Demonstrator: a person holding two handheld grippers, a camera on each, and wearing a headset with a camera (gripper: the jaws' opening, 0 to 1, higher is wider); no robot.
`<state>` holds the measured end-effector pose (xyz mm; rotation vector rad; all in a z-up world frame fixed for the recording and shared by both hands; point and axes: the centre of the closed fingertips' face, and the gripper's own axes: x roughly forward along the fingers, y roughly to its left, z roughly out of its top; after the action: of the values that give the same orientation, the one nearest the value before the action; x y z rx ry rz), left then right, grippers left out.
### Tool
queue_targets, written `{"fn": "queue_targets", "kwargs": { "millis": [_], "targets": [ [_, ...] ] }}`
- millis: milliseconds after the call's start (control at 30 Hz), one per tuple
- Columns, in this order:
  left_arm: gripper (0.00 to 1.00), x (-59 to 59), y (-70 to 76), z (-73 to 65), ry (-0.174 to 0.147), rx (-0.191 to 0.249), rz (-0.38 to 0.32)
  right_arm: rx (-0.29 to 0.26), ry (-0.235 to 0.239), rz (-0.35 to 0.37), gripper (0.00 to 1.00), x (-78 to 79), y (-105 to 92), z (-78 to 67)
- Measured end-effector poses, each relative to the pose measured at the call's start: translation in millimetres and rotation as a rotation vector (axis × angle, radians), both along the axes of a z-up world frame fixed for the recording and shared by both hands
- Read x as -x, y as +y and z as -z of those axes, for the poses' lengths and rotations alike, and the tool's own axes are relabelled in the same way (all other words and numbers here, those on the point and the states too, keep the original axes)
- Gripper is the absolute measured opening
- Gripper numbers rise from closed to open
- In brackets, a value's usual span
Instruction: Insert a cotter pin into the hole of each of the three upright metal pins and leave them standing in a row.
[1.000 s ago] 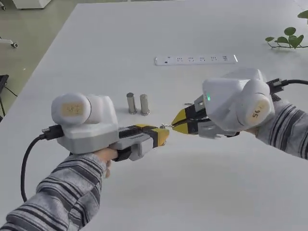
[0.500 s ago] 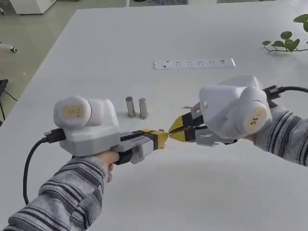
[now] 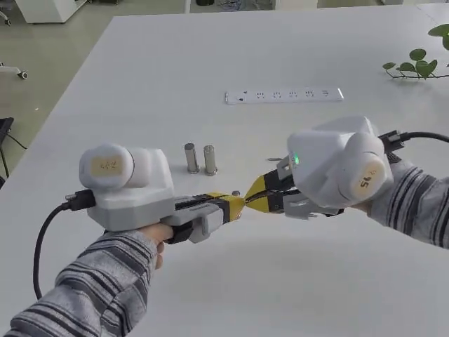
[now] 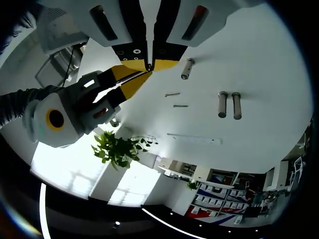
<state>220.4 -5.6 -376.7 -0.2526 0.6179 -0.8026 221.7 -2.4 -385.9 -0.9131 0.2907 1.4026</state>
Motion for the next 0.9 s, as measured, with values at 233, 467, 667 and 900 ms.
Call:
{"fn": "queue_targets", "kwargs": {
  "millis": [233,467,667,900],
  "targets": [
    [0.00,4.8,-2.3,5.1,-0.111,-0.120,0.098,-0.001,0.057,0.016,0.00,3.1,-1.8,5.6],
    [0.00,10.0,-0.6,8.4,-0.190,-0.188,0.192,-0.051,0.216,0.097,0.01,6.9,-7.1,12.2],
    [0.00,19.8,1.9,5.2,-0.286,-0.225,0.287,-0.129,0.355,0.141,0.04,13.7,-9.2,10.6],
    [0.00,31.6,1.7,7.7,-0.342,-0.257,0.373,-0.173,0.472,0.130,0.08,31.7,-9.6,12.4]
  ]
}}
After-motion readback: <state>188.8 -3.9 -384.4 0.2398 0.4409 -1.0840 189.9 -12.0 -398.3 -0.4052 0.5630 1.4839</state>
